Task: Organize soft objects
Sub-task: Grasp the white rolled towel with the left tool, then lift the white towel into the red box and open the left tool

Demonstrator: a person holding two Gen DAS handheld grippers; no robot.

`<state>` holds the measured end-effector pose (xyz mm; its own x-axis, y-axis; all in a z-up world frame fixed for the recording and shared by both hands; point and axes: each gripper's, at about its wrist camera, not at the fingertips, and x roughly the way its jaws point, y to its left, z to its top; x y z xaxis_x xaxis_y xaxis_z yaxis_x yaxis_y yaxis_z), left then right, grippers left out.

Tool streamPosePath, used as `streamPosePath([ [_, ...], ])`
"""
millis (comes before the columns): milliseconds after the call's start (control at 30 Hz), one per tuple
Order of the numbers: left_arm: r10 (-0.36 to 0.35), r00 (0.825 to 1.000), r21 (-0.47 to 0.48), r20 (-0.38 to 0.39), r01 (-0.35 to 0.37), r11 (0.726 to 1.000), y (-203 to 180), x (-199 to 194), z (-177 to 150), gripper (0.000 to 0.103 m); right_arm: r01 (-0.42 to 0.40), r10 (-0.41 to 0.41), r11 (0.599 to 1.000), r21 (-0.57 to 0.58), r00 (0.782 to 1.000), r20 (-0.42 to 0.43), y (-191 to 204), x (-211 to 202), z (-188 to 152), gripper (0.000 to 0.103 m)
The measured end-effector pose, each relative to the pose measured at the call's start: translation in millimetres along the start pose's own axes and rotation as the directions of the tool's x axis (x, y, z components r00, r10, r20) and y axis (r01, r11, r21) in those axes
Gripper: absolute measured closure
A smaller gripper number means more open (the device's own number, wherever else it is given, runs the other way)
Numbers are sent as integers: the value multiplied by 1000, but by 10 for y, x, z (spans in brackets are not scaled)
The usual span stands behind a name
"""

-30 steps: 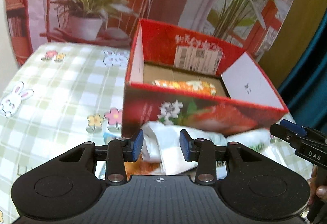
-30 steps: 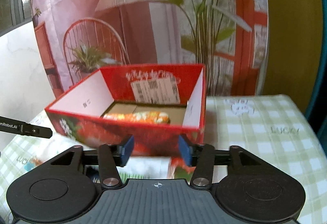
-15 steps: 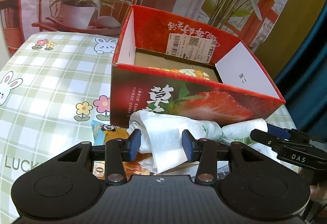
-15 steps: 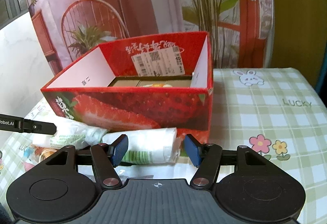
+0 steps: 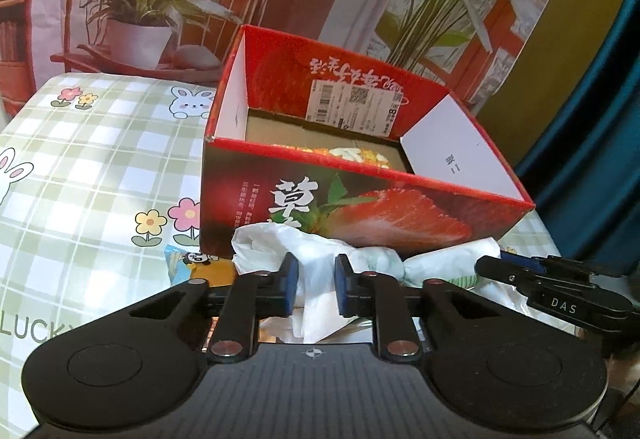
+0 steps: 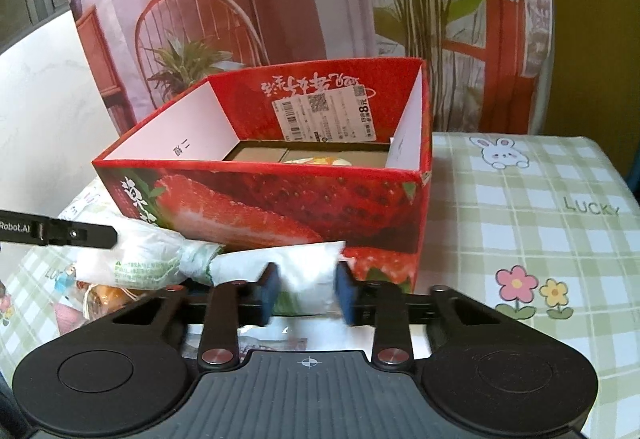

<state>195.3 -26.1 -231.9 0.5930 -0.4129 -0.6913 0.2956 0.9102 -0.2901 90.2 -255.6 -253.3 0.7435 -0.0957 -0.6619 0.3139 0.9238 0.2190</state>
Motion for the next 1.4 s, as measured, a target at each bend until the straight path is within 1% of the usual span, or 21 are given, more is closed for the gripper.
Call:
streamPosePath([
  [100,-3,1000,-1,6,3,1000,-2,-21,-10,87,-13,13,1000,4,1000,6,-37,-45,15,89],
  [233,-8,1000,1,26,8,1000,-9,-90,0,88,-30,31,1000,-6,999,26,-45,-132,30,92],
  [400,-29,995,23,96,27,999,-32,-304,76,89,-52,54,998,-32,996,72,-8,-327,115,94],
  [533,-43,984,61,170,33,998,-109,-508,202,89,-73,79,996,-45,988,131,16,-529,229,94],
  [633,-46,974,101,222,24,995,-210,-621,307,89,-80,91,995,-65,980,178,38,-657,365,95],
  [800,-27,964,136,264,-10,991,-328,-675,506,89,-77,98,992,-97,967,235,75,-760,590,95],
  [900,-30,957,157,289,-16,988,-371,-663,648,89,-69,94,992,-107,965,247,91,-738,697,95],
  [967,-29,950,174,311,-27,984,-390,-618,756,89,-56,85,991,-120,964,252,106,-706,766,95],
  [1067,-24,947,165,319,-31,986,-372,-443,961,89,-33,69,989,-141,964,256,110,-608,911,96],
  [1200,3,951,179,309,-61,982,-359,-61,1210,89,4,37,987,-160,967,251,75,-368,1167,96],
  [1267,11,957,171,291,-63,983,-318,138,1303,89,34,10,983,-178,970,241,55,-205,1295,96],
  [1333,28,956,171,290,-80,982,-273,344,1368,89,71,-24,977,-203,975,223,61,-8,1427,96],
  [1400,57,965,151,258,-98,984,-199,547,1435,89,106,-59,967,-230,978,201,76,184,1530,96],
])
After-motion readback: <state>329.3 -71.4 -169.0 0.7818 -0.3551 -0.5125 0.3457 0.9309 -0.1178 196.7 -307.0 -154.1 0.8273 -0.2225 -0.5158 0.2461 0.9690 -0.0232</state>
